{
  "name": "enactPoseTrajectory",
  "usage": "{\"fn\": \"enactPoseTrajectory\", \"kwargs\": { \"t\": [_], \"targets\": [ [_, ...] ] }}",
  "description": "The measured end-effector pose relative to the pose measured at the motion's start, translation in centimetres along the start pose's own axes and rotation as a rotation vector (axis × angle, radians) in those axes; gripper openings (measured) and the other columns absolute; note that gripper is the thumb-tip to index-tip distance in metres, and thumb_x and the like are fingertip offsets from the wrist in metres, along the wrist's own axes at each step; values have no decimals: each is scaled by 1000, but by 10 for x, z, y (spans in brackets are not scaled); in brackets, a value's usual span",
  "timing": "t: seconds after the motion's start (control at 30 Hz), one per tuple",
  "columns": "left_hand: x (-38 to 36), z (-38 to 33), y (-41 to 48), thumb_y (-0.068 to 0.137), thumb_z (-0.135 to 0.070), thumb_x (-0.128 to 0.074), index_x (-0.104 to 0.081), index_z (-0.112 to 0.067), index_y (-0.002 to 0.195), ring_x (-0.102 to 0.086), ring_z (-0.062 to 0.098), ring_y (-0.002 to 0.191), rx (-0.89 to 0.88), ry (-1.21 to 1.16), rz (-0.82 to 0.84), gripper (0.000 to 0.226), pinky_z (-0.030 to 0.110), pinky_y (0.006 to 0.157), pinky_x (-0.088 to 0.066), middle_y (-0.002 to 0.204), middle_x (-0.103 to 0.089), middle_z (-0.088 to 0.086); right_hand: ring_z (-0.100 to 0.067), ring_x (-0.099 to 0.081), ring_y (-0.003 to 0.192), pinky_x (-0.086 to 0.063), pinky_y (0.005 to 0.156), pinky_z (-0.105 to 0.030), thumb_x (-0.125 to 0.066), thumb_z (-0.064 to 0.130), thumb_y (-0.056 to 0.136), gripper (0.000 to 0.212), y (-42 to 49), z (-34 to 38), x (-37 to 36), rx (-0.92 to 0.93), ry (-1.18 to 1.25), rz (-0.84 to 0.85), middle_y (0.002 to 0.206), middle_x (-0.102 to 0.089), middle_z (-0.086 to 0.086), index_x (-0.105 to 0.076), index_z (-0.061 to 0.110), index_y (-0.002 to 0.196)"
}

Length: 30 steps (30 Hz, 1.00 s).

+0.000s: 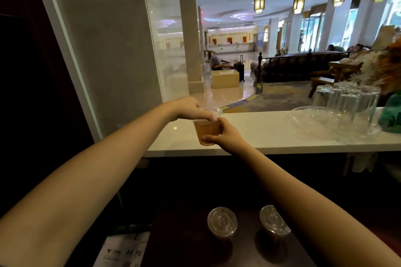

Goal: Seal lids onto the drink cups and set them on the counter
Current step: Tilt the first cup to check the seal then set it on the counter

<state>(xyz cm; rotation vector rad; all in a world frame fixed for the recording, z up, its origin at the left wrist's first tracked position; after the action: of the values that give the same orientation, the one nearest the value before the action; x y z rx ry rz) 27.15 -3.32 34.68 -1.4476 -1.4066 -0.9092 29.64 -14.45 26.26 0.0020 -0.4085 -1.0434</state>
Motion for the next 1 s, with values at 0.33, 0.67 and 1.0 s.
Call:
{"fn": "enactPoseTrajectory", "kwargs": {
  "t": [0.33, 0.67, 1.0],
  "targets": [
    [1, 55, 82, 66, -65, -66, -60, -8, 97, -54, 17, 79, 11, -29, -53, 65, 28, 65, -43, 89, -60, 6, -29, -57, 106, -50, 92, -45, -80, 13, 70, 60, 90, -36, -22, -62, -60, -86, 113, -58, -8, -48, 8, 120],
    [-7, 96, 138, 68, -65, -64, -63, -6, 91, -53, 19, 70, -17, 102, -75, 63, 28, 56, -37, 81, -60, 8, -27, -55, 113, -48, 93, -39, -81, 13, 68, 76, 158, -75, -48, -105, -69, -58, 128, -57, -7, -43, 14, 134],
    [-24, 107, 154, 71, -67, -60, -62, -3, 101, -55, 26, 88, -83, 228, -110, 71, 30, 61, -33, 98, -64, 14, -13, -51, 107, -42, 87, -27, -80, 17, 71, 78, 167, -100, -57, -136, -110, -38, 125, -54, 3, -40, 19, 137]
  ]
}}
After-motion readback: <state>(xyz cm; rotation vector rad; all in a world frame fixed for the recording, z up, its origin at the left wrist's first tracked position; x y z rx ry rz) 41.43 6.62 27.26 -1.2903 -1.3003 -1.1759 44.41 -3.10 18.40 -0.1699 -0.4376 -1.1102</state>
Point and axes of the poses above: each hand's wrist, its own y-axis towards the middle knuckle, its own x-axis out of the back of the hand, z = x × y, the point moved 7 cm from there along y, towards the middle knuckle
